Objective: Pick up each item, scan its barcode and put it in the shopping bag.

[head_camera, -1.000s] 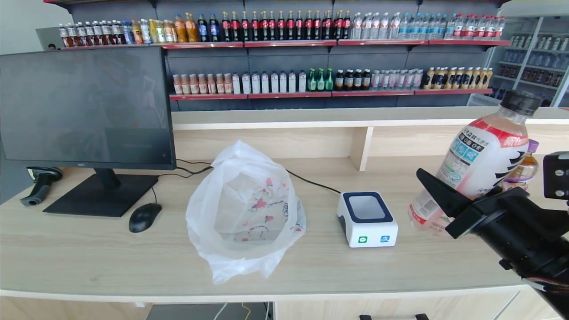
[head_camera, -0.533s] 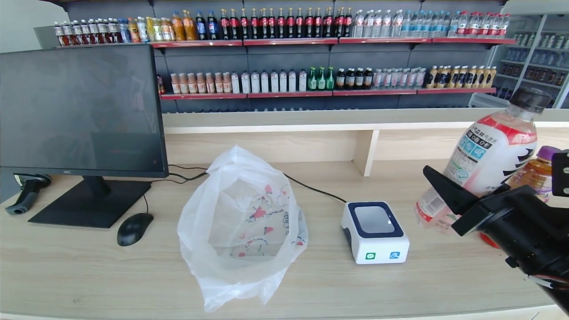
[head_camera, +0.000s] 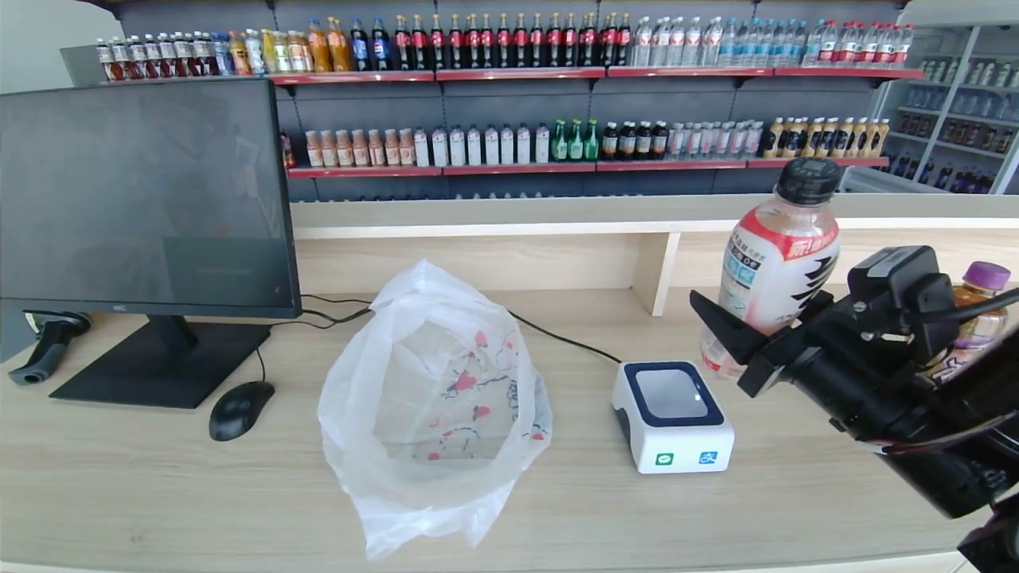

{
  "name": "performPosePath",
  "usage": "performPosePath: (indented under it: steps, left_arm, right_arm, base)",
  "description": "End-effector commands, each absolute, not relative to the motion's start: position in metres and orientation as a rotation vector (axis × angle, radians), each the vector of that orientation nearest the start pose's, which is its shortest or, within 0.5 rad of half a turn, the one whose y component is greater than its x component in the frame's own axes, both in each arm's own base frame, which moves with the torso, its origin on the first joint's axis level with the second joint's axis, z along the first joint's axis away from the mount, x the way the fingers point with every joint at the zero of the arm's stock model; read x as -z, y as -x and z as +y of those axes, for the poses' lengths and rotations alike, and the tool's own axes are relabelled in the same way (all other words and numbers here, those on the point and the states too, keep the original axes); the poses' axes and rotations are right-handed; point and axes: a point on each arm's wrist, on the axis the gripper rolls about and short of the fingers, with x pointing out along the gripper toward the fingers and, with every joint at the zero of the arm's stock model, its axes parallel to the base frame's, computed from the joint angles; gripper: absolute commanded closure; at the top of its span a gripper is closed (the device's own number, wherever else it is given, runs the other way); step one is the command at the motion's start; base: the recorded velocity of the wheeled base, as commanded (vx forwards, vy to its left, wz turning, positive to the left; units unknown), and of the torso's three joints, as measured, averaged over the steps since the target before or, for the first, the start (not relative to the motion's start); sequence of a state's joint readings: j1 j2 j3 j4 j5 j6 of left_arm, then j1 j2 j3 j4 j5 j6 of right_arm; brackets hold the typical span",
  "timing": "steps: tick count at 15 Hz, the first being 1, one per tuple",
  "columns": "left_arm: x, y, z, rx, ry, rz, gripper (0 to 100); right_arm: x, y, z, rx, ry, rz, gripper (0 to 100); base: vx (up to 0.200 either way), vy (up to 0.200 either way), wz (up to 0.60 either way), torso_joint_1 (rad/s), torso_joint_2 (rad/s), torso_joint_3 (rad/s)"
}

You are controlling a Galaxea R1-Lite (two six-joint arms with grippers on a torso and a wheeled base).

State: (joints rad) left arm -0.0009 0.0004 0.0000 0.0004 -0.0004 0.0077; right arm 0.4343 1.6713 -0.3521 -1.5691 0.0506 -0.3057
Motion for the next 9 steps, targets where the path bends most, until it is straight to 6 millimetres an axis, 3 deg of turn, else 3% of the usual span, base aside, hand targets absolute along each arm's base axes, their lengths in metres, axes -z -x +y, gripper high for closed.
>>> performPosePath:
  steps: [1, 9]
  left_arm:
    - [-0.075, 0.023, 0.000, 0.003, -0.008, 0.000, 0]
    - [-0.075, 0.023, 0.000, 0.002, -0.008, 0.000, 0]
  right_arm:
    - [-0.162, -0.236, 0.108, -0.454, 0.312, -0.292, 100]
    - [-0.160, -0.248, 0.101, -0.553, 0.579, -0.402, 100]
  base:
    - [0.000, 0.000, 0.00, 0.000, 0.00, 0.000]
    - [0.000, 0.000, 0.00, 0.000, 0.00, 0.000]
